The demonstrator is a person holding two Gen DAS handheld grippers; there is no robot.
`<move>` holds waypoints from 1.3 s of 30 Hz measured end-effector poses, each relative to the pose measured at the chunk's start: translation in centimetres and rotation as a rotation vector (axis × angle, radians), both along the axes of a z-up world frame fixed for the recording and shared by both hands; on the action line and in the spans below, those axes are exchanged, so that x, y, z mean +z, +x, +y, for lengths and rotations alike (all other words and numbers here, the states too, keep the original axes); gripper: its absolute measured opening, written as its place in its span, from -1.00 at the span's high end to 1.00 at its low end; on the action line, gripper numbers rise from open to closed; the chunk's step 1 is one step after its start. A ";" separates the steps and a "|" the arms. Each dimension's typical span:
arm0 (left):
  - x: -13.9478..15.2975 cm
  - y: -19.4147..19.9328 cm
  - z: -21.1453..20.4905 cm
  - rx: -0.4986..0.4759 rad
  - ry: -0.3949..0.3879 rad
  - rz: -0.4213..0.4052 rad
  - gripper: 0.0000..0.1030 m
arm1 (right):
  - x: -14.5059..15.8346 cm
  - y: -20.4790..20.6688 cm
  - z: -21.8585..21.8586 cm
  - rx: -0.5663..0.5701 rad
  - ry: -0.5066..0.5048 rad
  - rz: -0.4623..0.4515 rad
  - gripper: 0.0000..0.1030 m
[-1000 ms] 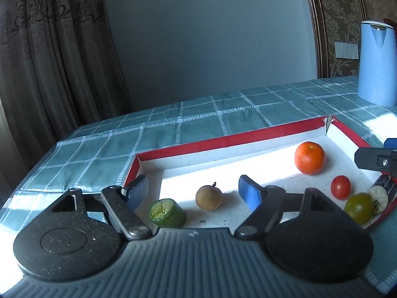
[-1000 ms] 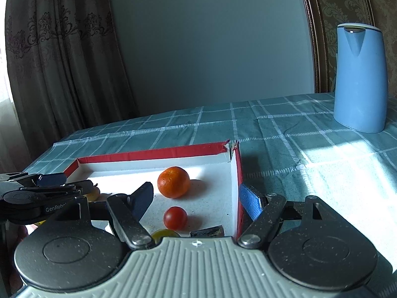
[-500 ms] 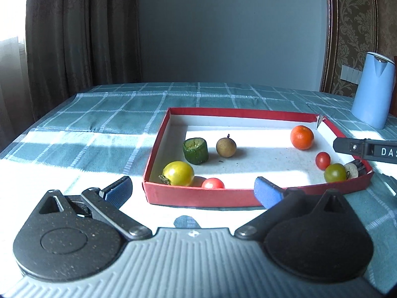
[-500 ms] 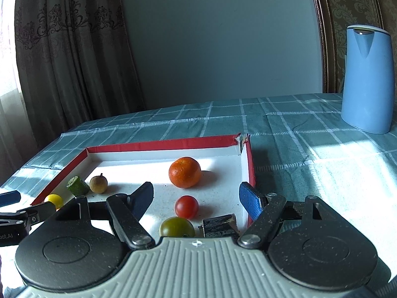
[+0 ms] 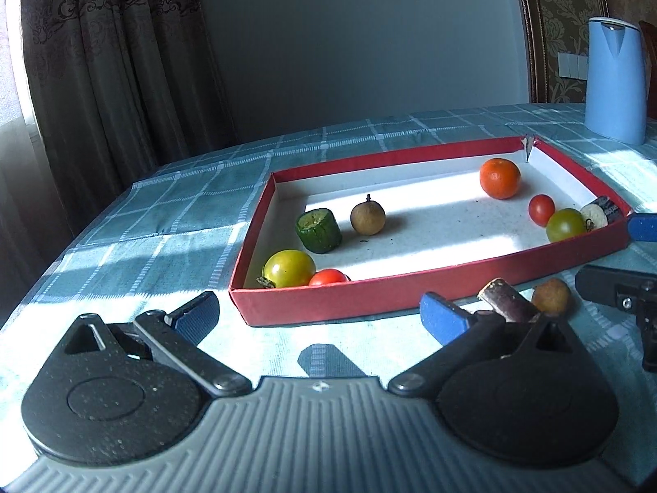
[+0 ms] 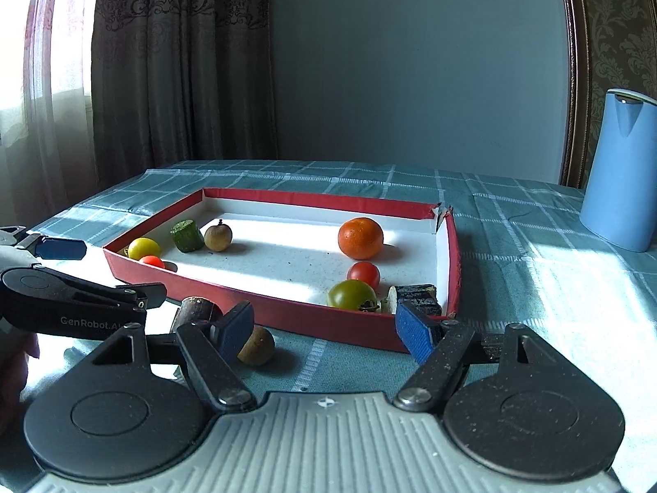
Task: Organize fruits
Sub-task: 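Move both tools toward the light wooden cylinder and brown round fruit, then grasp the light wooden cylinder with the left tool while the right tool grasps the brown round fruit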
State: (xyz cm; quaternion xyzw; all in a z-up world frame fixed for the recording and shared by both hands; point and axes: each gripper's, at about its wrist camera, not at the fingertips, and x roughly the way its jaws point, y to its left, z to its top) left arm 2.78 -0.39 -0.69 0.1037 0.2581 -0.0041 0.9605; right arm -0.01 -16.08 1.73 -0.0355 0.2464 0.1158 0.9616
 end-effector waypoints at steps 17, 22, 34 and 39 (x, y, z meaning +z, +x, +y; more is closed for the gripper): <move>-0.2 0.5 0.0 0.004 0.003 0.033 -1.00 | -1.5 2.5 2.7 0.058 -0.036 0.165 -0.22; -0.1 0.3 0.1 0.005 -0.004 0.023 -1.00 | -1.4 2.6 3.5 0.116 -0.043 0.152 0.29; 0.9 -1.7 -0.5 -0.145 -0.056 -0.057 -1.00 | -0.7 1.7 0.6 -0.052 -0.029 0.081 0.50; 0.7 -2.2 -1.6 -0.202 -0.021 -0.069 -1.00 | -1.0 2.1 0.3 -0.063 -0.021 0.116 0.50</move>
